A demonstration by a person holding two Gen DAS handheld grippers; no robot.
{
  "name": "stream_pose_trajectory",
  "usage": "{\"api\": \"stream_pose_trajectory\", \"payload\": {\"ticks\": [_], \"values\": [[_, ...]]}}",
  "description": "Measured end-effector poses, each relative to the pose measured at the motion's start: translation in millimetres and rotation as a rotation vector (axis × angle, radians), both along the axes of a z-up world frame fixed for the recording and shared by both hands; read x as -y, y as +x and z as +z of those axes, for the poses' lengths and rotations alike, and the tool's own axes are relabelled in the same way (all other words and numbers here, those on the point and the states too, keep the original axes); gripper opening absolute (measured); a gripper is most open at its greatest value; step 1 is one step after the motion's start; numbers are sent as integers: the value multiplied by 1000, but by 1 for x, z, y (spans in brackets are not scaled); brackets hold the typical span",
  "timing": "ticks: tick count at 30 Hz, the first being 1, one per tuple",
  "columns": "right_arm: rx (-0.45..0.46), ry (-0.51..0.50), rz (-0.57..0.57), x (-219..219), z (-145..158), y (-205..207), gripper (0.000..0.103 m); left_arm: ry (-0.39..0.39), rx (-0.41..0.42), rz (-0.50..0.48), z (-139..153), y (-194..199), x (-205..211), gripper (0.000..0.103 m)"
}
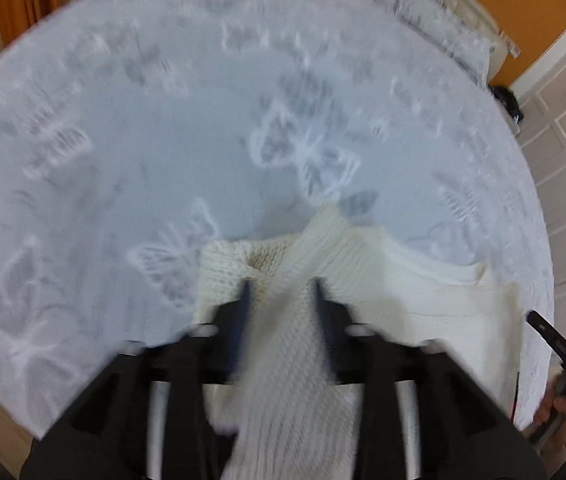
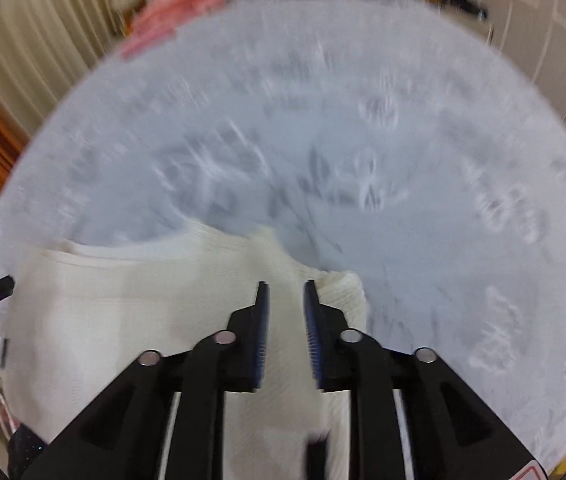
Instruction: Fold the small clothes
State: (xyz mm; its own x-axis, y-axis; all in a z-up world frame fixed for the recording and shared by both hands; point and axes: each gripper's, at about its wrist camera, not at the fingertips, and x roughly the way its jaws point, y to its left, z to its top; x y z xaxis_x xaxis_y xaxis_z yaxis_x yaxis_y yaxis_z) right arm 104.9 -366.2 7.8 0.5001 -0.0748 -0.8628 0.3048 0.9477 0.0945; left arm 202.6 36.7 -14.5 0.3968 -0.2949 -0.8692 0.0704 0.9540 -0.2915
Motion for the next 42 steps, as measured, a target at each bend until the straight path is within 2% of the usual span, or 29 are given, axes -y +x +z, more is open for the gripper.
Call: {"api": "stream_pose_trajectory", "payload": {"ticks": [1, 2, 6, 9, 11, 12, 13, 14, 16, 17, 20, 22, 24, 25, 26, 27, 29, 30, 31, 34, 36, 37, 39, 40, 41, 42], "values": [[26, -2, 30, -14, 10, -6, 44, 4, 31, 2, 9, -7, -1, 58], [41, 18, 92, -38, 18, -7, 52, 12, 58, -6, 16, -19, 0, 62], [20, 65, 332, -121, 9, 19, 50, 62, 40, -52, 10, -47, 16, 63], [-34, 23, 401, -161, -20, 50, 34, 81, -15, -51, -7, -61, 20, 63], [-88, 45, 394, -168, -40, 67, 12, 56, -48, -41, -15, -69, 17, 63], [-122, 64, 386, -165, -51, 73, 4, 61, -58, -39, -20, -71, 16, 63], [-141, 77, 379, -163, -56, 74, 0, 66, -54, -45, -22, -73, 17, 63], [-133, 114, 362, -157, -53, 70, 0, 79, -47, -51, -24, -75, 17, 63], [-72, 143, 320, -143, -33, 53, 0, 93, -53, -61, -29, -74, 17, 63], [-8, 139, 279, -132, -11, 36, 0, 92, -55, -60, -31, -73, 17, 63], [85, 172, 221, -114, 32, -11, 0, 83, -55, -61, -32, -73, 15, 63], [73, 208, 269, -118, 53, -54, 0, 82, -46, -71, -31, -76, 15, 63], [-3, 245, 376, -140, 52, -95, 0, 76, -44, -71, -29, -78, 14, 63], [-32, 190, 401, -149, 49, -105, 1, 67, -44, -67, -28, -80, 14, 64], [-51, 78, 425, -160, 43, -107, 5, 60, -44, -63, -27, -81, 14, 66], [-47, 45, 426, -161, 39, -102, 5, 48, -43, -54, -26, -83, 14, 68], [-14, 107, 377, -149, 31, -73, 7, 52, -43, -44, -27, -85, 16, 68], [-4, 149, 338, -140, 24, -43, 7, 60, -43, -39, -26, -87, 17, 68], [-6, 131, 322, -139, 20, -27, 11, 66, -43, -36, -25, -88, 19, 69], [-49, 115, 316, -150, -5, 33, 21, 76, -52, -33, -23, -89, 20, 69], [-95, 119, 323, -160, -19, 60, 23, 78, -60, -40, -23, -89, 20, 69], [-112, 108, 328, -165, -25, 68, 28, 75, -63, -41, -23, -88, 19, 69], [-151, 96, 338, -173, -39, 80, 29, 67, -68, -45, -23, -88, 17, 69], [-174, 89, 335, -174, -45, 83, 20, 67, -69, -48, -24, -88, 17, 69], [-188, 101, 333, -173, -50, 85, 0, 67, -71, -52, -24, -88, 17, 69], [-195, 131, 320, -168, -53, 83, 0, 66, -72, -55, -25, -87, 16, 69]]}}
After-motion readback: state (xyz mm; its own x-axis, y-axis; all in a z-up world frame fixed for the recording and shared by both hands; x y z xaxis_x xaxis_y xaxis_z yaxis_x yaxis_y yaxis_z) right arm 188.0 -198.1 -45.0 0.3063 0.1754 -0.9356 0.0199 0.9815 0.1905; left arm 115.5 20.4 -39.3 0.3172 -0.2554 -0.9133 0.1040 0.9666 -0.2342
